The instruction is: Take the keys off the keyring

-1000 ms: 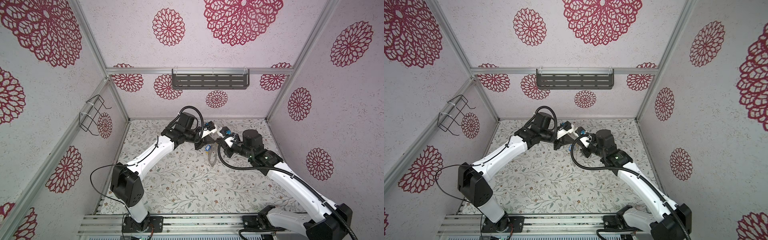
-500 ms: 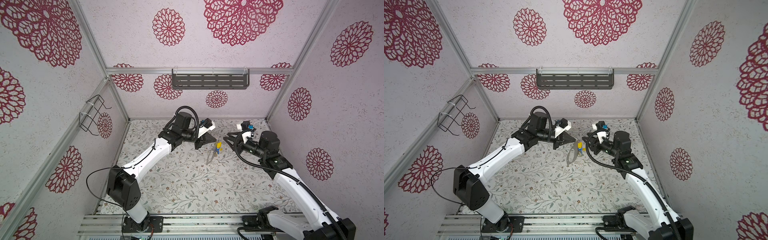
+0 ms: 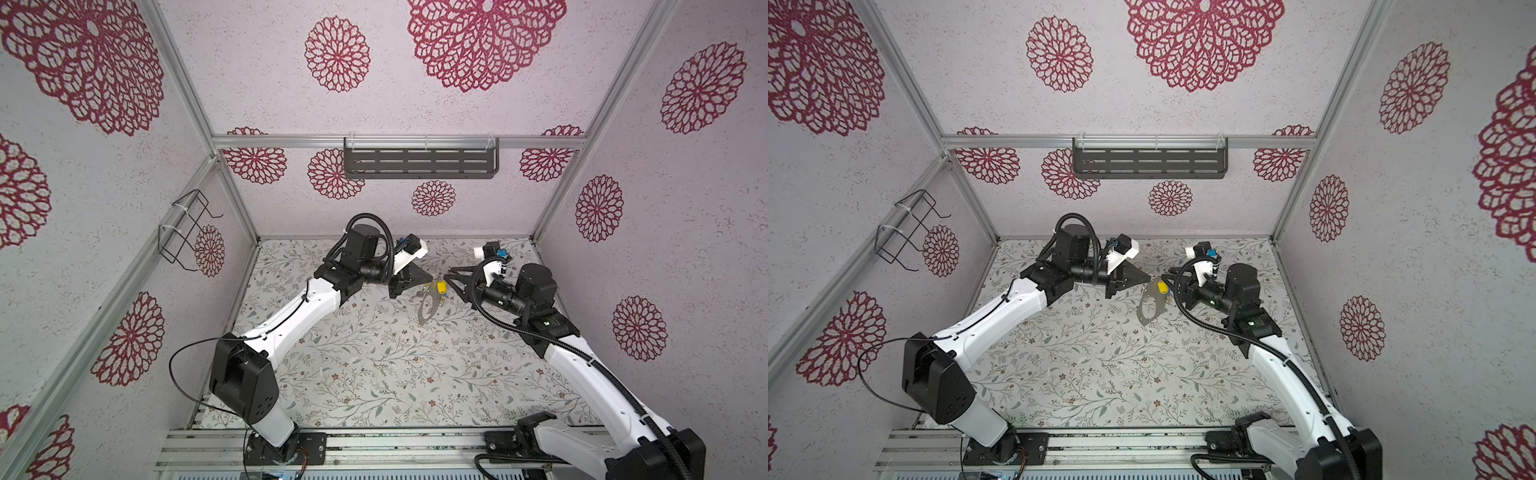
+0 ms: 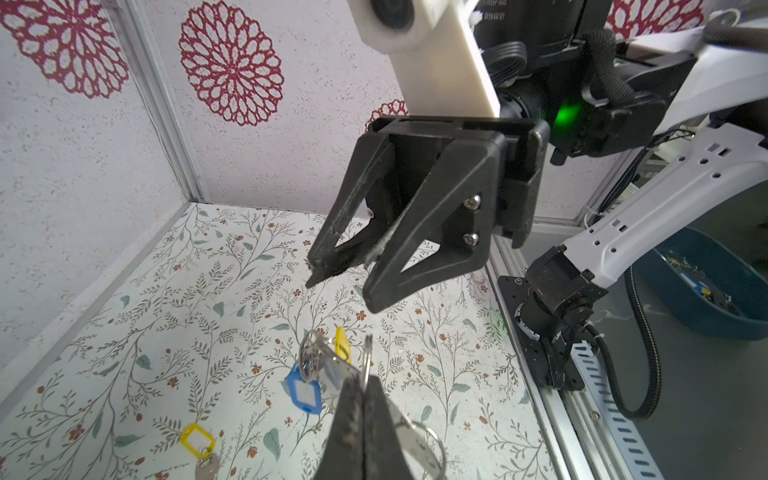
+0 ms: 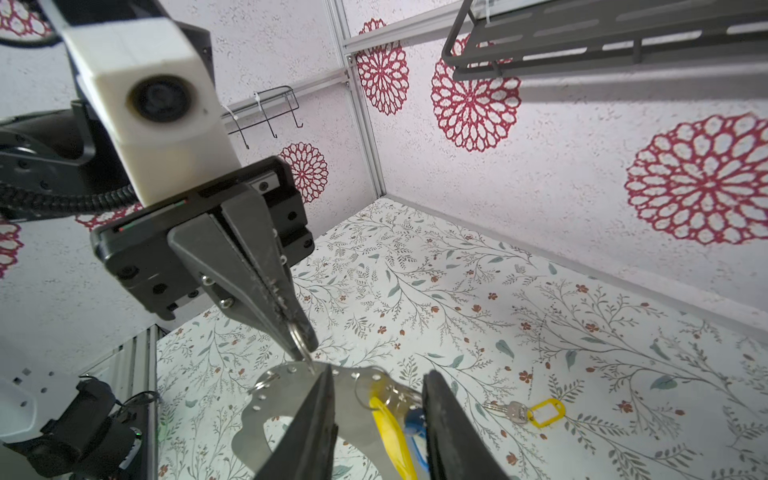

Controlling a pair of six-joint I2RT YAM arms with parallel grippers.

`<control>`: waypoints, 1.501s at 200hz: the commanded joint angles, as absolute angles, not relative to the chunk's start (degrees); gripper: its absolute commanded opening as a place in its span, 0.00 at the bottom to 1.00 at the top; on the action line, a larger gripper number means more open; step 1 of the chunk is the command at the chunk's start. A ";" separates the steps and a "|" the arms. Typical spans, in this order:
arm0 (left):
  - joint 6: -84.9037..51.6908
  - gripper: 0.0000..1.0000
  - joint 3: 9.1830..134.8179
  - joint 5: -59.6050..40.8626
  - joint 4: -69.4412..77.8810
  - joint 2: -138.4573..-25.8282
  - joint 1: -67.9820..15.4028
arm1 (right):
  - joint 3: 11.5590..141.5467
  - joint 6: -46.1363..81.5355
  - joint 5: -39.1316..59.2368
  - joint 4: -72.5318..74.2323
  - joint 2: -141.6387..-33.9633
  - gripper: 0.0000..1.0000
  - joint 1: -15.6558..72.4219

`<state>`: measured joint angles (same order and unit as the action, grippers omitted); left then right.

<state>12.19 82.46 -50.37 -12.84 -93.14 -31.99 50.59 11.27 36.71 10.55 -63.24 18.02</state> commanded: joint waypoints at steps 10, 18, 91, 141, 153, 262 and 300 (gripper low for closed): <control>8.70 0.00 79.06 -46.70 -5.77 -88.73 -30.30 | 51.75 16.66 28.55 10.15 -71.19 0.38 17.29; 7.98 0.00 77.21 -43.92 -4.84 -87.47 -30.00 | 52.45 16.86 24.80 8.32 -74.07 0.38 17.27; 1.52 0.00 54.82 -18.97 6.12 -72.29 -28.41 | 61.31 23.10 22.62 8.56 -97.80 0.36 22.04; 0.54 0.00 52.38 -19.11 4.90 -69.79 -27.80 | 74.49 32.79 26.48 12.76 -113.76 0.32 24.07; 0.55 0.00 52.47 -19.49 4.80 -69.85 -27.73 | 77.32 34.18 26.56 11.35 -117.06 0.31 24.31; 0.07 0.00 57.64 -24.24 4.66 -75.37 -27.60 | 55.62 28.11 22.63 6.02 -104.59 0.30 12.58; -2.20 0.00 60.91 -27.09 6.56 -80.46 -27.76 | 50.33 25.62 23.97 4.59 -98.58 0.29 7.38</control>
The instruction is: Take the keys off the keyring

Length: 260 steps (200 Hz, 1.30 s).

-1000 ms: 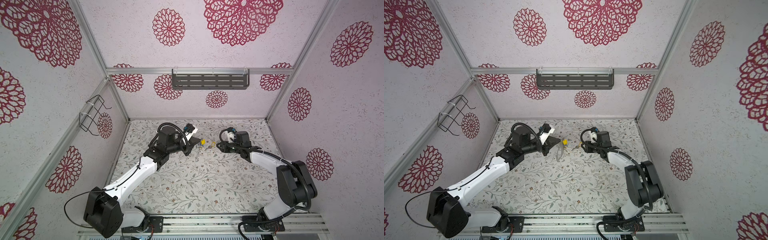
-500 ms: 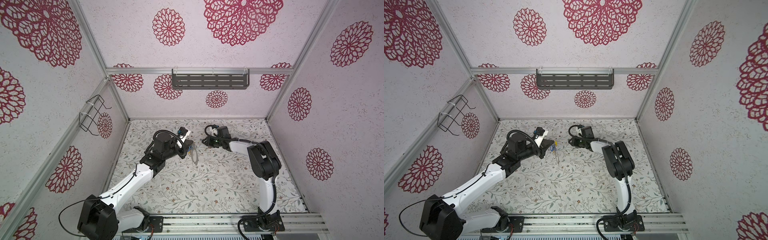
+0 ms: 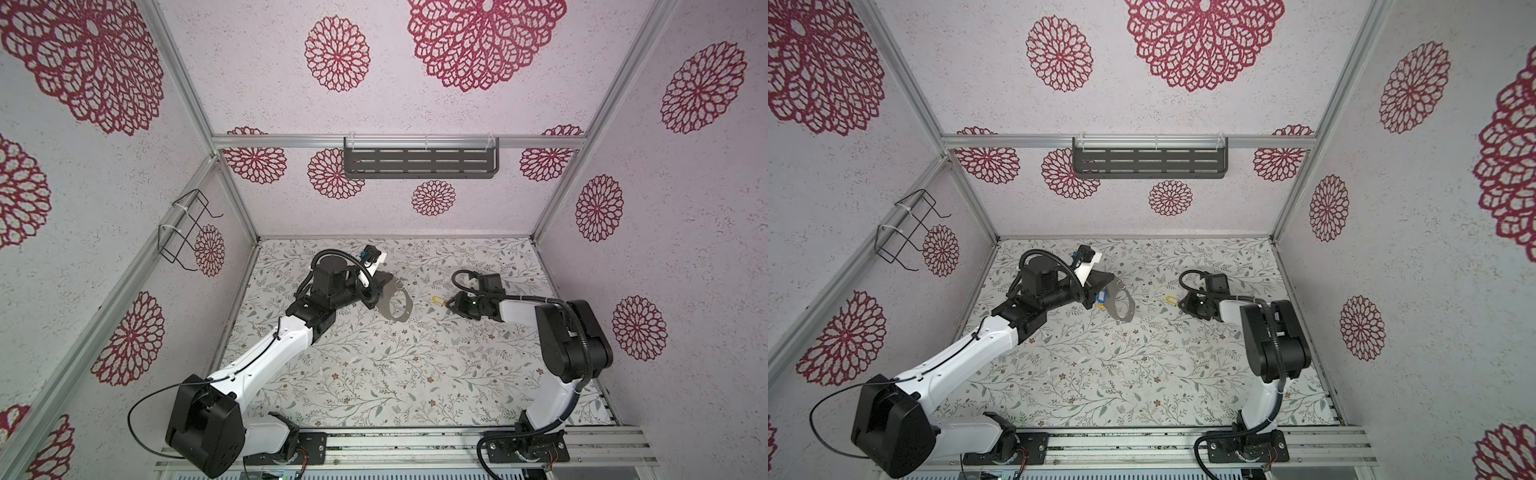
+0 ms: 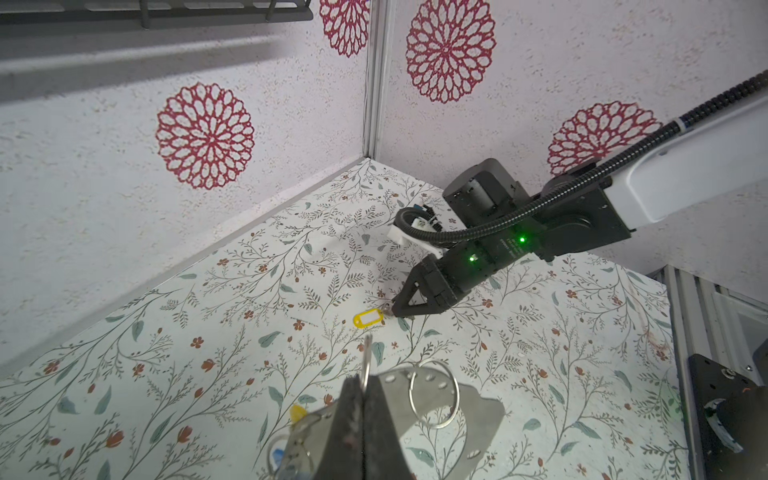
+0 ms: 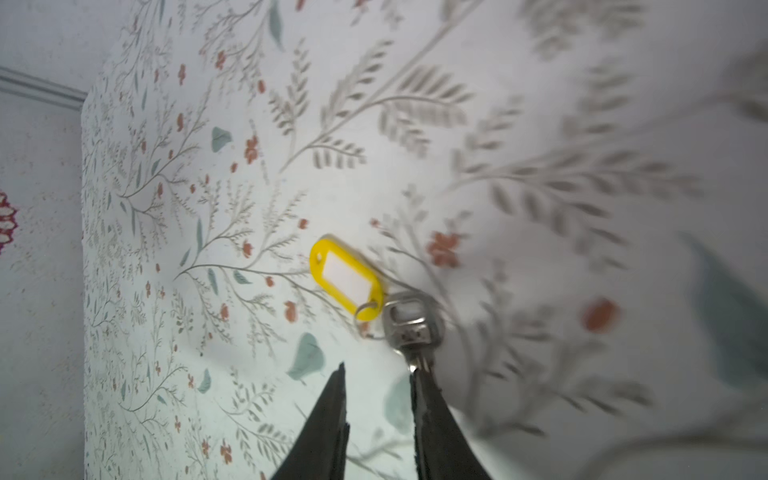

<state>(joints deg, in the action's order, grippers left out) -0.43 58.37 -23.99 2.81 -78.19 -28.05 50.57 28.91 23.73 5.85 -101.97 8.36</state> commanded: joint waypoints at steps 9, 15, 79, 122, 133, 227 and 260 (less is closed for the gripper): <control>-2.75 0.00 61.34 -27.31 7.08 -81.30 -27.72 | 50.78 25.52 24.18 4.22 -97.57 0.29 7.46; -2.86 0.00 61.50 -27.33 7.42 -81.72 -27.74 | 50.95 26.05 24.48 4.44 -96.69 0.29 7.55; -4.76 0.00 61.21 -26.70 8.26 -85.40 -26.83 | 54.93 32.58 30.05 14.04 -100.87 0.30 11.46; -7.29 0.00 60.91 -28.32 8.89 -87.01 -26.90 | 53.70 35.33 31.74 18.14 -106.59 0.30 9.34; -7.23 0.00 60.56 -28.21 8.89 -87.02 -26.89 | 52.28 34.56 31.15 17.42 -105.83 0.30 8.12; -16.62 0.00 67.00 -31.64 15.80 -98.79 -26.90 | 41.09 30.32 28.09 14.11 -89.90 0.30 1.32; -20.07 0.00 72.69 -32.11 15.25 -102.99 -27.16 | 41.37 30.22 27.08 14.42 -86.09 0.31 1.27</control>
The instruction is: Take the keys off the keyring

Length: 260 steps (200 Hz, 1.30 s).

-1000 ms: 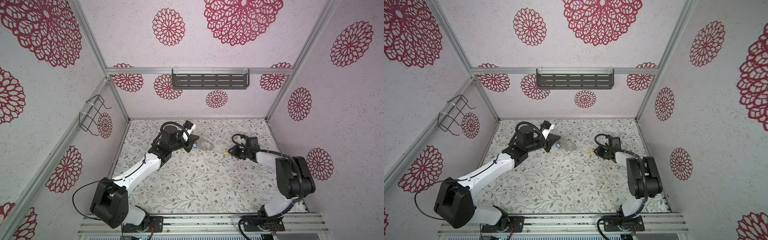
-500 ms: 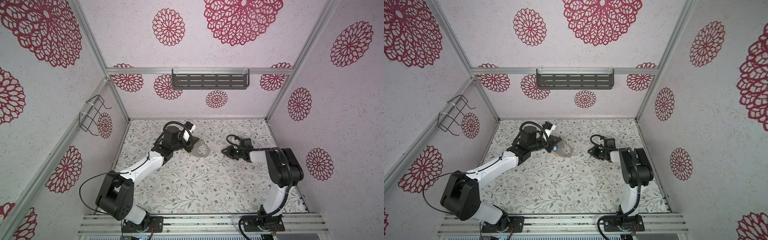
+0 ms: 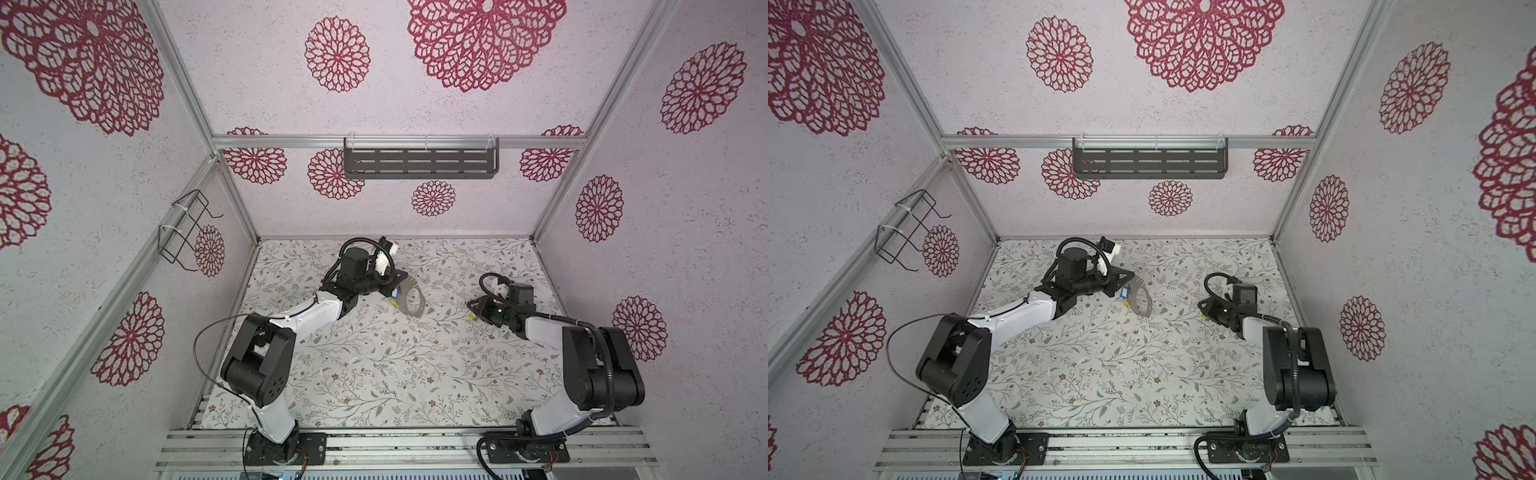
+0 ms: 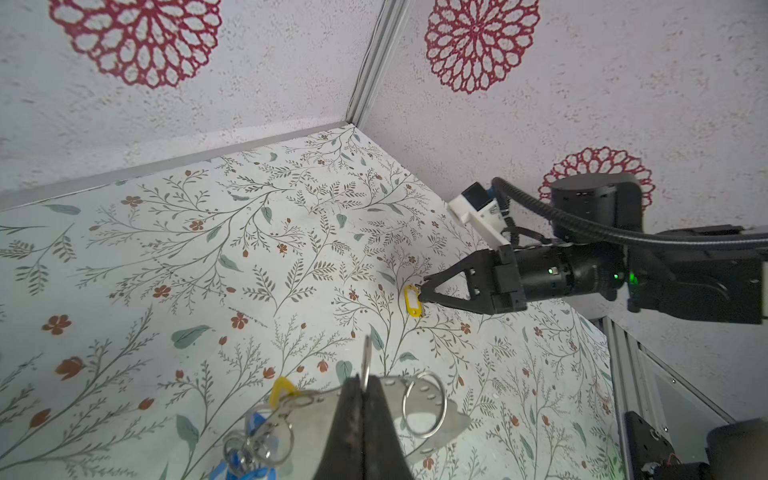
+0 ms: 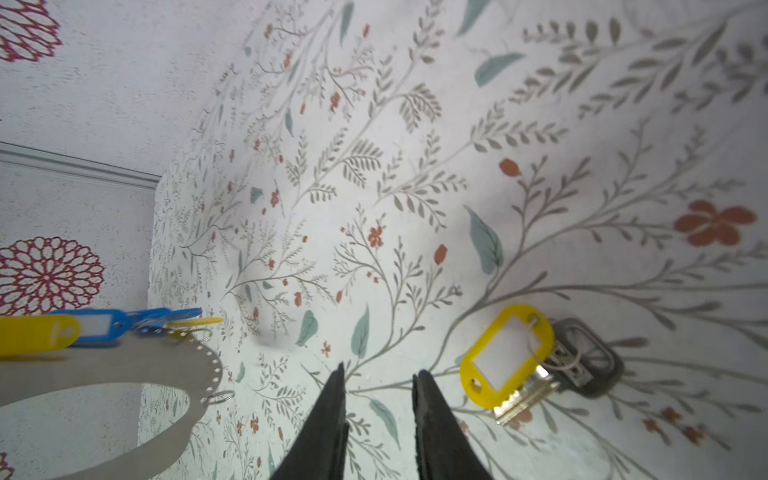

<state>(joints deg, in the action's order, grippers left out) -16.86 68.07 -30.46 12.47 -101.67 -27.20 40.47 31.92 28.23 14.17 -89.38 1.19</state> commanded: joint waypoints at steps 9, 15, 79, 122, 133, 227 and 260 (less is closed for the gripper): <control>-20.74 0.00 73.50 -32.64 14.90 -103.73 -27.23 | 41.56 30.15 27.08 14.13 -85.64 0.32 1.27; -20.94 0.00 73.55 -32.86 14.79 -104.04 -27.25 | 41.74 29.91 27.07 13.60 -85.40 0.32 1.31; -18.14 0.04 59.98 -30.63 14.01 -101.24 -24.92 | 39.85 28.81 26.91 13.58 -83.58 0.36 1.32; -16.55 0.13 49.30 -23.81 13.97 -96.93 -22.34 | 42.14 28.22 26.57 12.38 -83.65 0.38 1.31; -16.00 0.19 47.88 -20.53 12.96 -95.51 -22.34 | 42.99 27.26 25.21 11.16 -82.90 0.39 1.31; 1.77 0.97 34.35 20.05 13.14 -65.70 -21.98 | 32.89 10.03 -19.83 17.08 -67.39 0.56 1.32; 10.77 0.97 22.61 30.89 29.35 -60.41 -20.44 | 16.51 8.60 -20.02 45.16 -64.83 0.56 1.27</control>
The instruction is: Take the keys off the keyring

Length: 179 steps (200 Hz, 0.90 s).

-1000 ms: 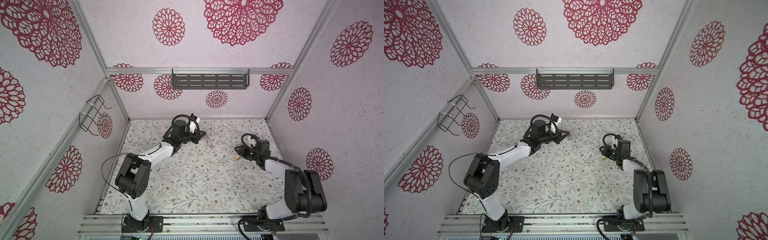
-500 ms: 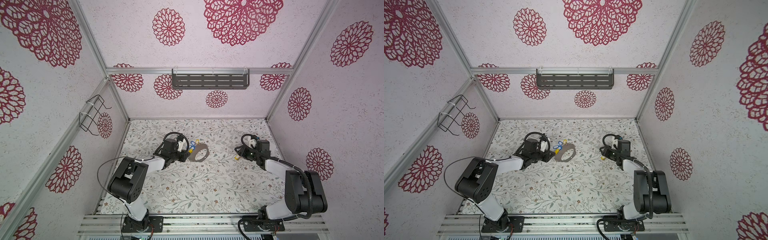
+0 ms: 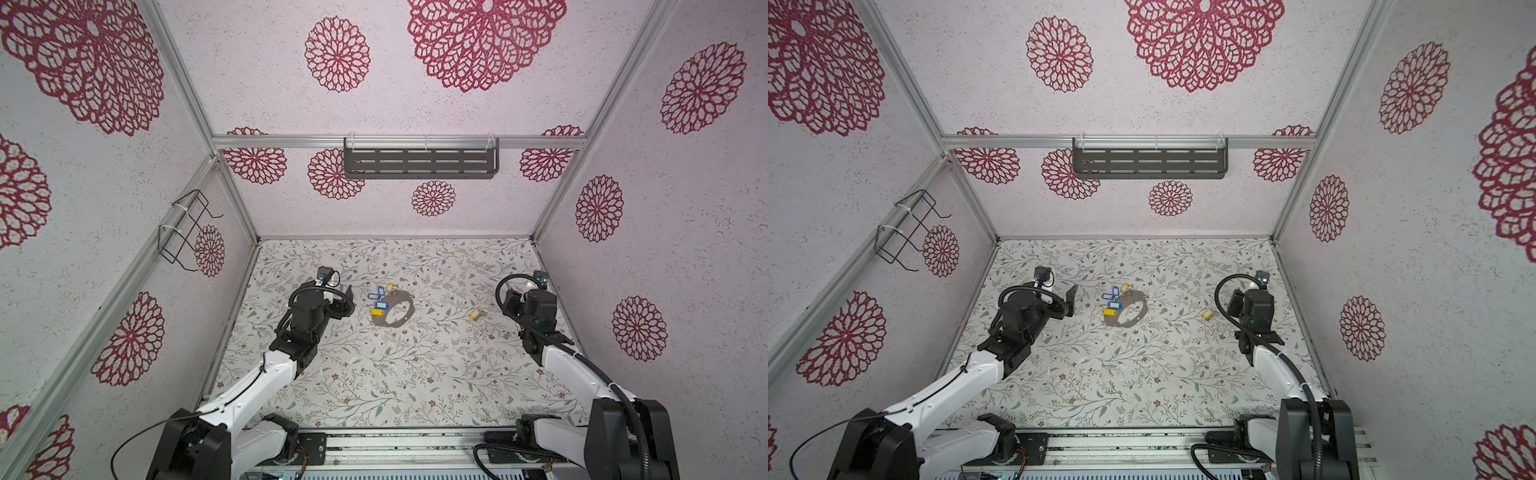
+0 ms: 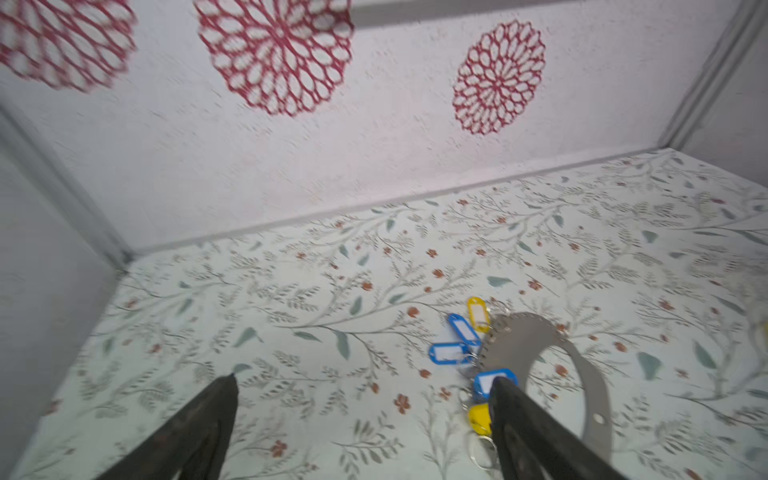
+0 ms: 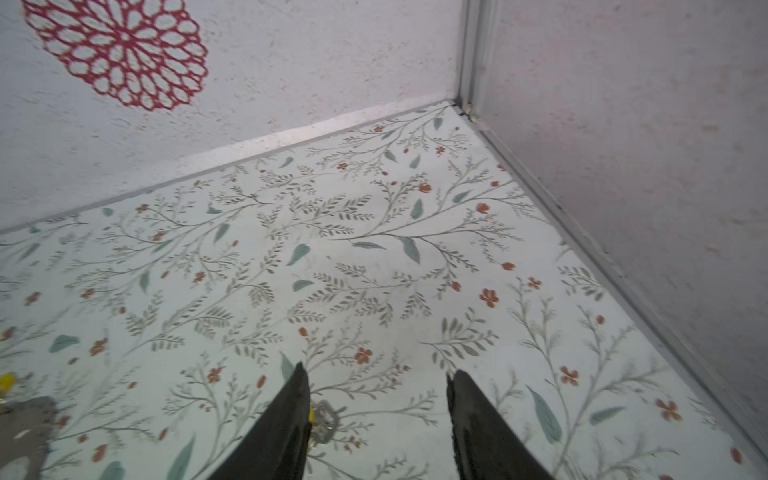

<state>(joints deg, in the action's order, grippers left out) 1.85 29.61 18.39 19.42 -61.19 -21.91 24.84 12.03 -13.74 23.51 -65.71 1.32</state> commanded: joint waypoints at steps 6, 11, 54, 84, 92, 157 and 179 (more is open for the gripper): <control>10.37 0.97 21.52 31.10 30.61 -60.22 -19.57 | 14.97 7.70 -19.54 49.02 -65.31 0.56 1.33; 9.71 0.97 20.98 31.07 31.01 -60.11 -18.93 | 14.59 6.67 -19.39 50.36 -65.87 0.56 1.59; 6.42 0.97 19.96 29.09 36.30 -65.07 -13.14 | 15.06 3.22 -20.04 56.91 -74.22 0.61 2.20; 0.06 0.97 17.58 23.37 44.18 -69.10 -6.74 | 16.53 3.36 -19.96 58.56 -79.96 0.63 2.20; -1.03 0.97 17.26 22.27 45.34 -70.40 -5.19 | 15.26 3.16 -19.61 61.86 -81.84 0.63 2.19; -1.61 0.97 17.28 17.81 53.00 -78.17 -0.51 | 11.58 2.98 -19.64 75.16 -88.29 0.72 2.20; -5.49 0.97 16.80 13.63 58.96 -83.72 4.28 | 11.69 2.82 -18.70 74.02 -87.92 0.99 2.27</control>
<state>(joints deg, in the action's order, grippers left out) -1.61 16.56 18.33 51.00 -78.85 -0.01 10.85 3.64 -19.31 70.04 -88.51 2.09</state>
